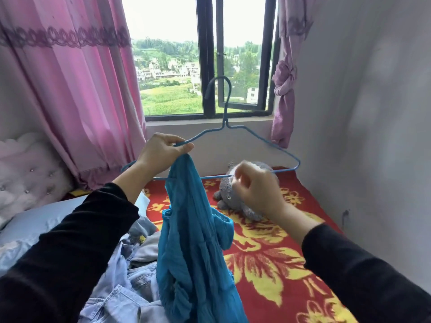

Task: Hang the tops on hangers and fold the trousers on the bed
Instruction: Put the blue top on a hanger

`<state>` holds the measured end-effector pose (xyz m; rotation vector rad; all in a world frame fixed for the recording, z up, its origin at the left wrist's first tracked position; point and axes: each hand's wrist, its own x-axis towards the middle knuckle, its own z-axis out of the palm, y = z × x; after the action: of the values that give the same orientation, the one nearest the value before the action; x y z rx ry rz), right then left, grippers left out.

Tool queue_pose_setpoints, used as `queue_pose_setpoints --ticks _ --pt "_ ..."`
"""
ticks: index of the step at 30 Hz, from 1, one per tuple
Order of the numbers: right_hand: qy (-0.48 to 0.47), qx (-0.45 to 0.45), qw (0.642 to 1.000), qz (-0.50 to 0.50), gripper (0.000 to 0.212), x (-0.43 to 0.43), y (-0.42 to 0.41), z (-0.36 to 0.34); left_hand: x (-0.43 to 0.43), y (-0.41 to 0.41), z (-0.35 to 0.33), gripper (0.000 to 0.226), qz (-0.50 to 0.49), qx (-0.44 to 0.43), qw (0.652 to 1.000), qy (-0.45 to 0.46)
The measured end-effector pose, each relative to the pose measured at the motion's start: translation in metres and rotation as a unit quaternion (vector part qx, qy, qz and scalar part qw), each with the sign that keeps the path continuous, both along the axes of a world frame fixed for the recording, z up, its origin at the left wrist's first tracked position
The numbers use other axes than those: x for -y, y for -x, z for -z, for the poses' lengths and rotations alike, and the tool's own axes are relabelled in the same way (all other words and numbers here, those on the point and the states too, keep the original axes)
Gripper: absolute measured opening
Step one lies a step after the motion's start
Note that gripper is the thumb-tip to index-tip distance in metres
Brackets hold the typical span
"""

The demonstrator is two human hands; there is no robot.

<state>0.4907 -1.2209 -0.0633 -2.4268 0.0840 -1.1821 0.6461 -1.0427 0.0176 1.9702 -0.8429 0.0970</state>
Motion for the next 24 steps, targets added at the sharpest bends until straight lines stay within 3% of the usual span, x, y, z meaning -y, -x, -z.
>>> queue_pose_setpoints --ticks 2,5,6,8,10,12,17,24 --pt "0.017 -0.147 0.989 -0.006 0.009 -0.005 -0.002 0.03 -0.003 -0.003 -0.003 0.01 0.008 -0.034 0.998 0.044" --pt "-0.07 -0.377 0.922 -0.045 0.055 -0.007 -0.014 0.062 -0.008 -0.006 -0.009 0.012 0.014 -0.053 0.996 0.077" --pt "-0.095 -0.422 0.9 -0.058 0.061 -0.008 -0.018 0.07 -0.01 -0.006 -0.01 0.014 0.017 -0.056 0.995 0.082" --pt "-0.101 -0.473 0.872 -0.071 0.049 -0.011 -0.025 0.08 -0.016 -0.007 -0.012 0.017 0.018 -0.061 0.994 0.088" --pt "-0.054 -0.492 0.867 -0.052 0.025 -0.01 -0.03 0.088 -0.025 -0.01 -0.013 0.017 0.005 -0.063 0.993 0.095" --pt "0.016 -0.49 0.872 0.006 0.018 0.001 -0.031 0.089 -0.04 -0.016 -0.013 0.016 -0.027 -0.071 0.991 0.11" --pt "0.096 -0.364 0.917 0.135 0.022 0.05 -0.022 0.057 -0.081 -0.032 0.005 0.006 -0.102 -0.096 0.985 0.097" --pt "0.111 -0.337 0.917 0.182 0.033 0.088 -0.01 0.003 -0.087 -0.027 0.027 0.005 -0.093 -0.165 0.969 0.159"
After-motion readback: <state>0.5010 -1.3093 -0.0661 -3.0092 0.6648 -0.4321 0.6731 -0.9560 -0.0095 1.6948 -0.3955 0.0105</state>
